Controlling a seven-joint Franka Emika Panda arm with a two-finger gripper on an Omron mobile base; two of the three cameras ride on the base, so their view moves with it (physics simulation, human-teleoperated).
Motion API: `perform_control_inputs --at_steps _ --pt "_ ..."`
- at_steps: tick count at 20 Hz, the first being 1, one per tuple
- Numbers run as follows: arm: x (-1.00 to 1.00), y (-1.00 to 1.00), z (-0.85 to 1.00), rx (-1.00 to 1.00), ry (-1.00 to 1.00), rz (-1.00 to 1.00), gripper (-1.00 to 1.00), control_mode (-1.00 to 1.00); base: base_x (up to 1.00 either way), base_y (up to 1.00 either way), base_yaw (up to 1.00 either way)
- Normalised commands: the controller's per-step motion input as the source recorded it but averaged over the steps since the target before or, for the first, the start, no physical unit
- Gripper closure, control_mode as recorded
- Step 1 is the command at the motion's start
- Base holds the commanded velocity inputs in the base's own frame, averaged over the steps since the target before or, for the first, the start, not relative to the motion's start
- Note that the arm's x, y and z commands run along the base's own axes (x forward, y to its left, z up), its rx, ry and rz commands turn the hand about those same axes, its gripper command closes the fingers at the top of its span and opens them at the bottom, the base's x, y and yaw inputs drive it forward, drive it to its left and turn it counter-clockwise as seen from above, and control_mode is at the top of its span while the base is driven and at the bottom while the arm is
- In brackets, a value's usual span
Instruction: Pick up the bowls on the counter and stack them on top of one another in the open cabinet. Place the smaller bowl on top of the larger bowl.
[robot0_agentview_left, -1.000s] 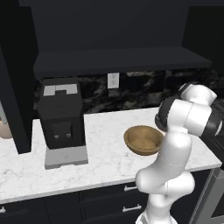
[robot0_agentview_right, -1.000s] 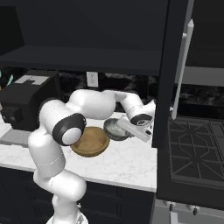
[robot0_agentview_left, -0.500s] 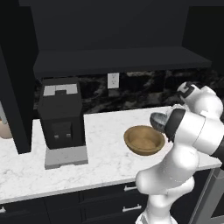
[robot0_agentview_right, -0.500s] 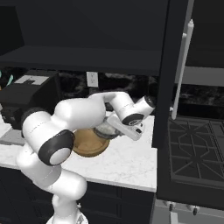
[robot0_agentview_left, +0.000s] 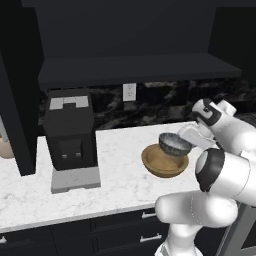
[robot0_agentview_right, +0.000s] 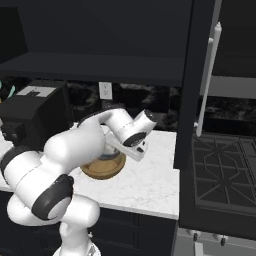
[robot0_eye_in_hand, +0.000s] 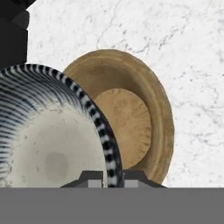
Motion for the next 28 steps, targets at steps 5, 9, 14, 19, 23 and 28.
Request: perform_control_inputs --at_steps 5,9,14,19,23,28 --pt "0.03 0.45 -0.16 -0.10 0.00 0.00 1.00 -1.00 0.00 0.00 0.00" --pt "0.01 0.07 -0.27 -0.06 0.00 0.00 1.00 -1.00 0.00 0.00 0.00" --pt "0.01 -0.15 -0.14 0.00 0.00 0.00 1.00 -1.00 0.00 0.00 0.00" --pt "0.19 -0.01 -0.09 0.00 0.00 0.00 1.00 -1.00 0.00 0.00 0.00" --pt "0.26 0.00 -0.19 -0.01 0.01 0.00 1.00 -1.00 0.00 0.00 0.00" --pt "0.13 -0.03 -0.23 0.00 0.04 0.00 1.00 -1.00 0.00 0.00 0.00"
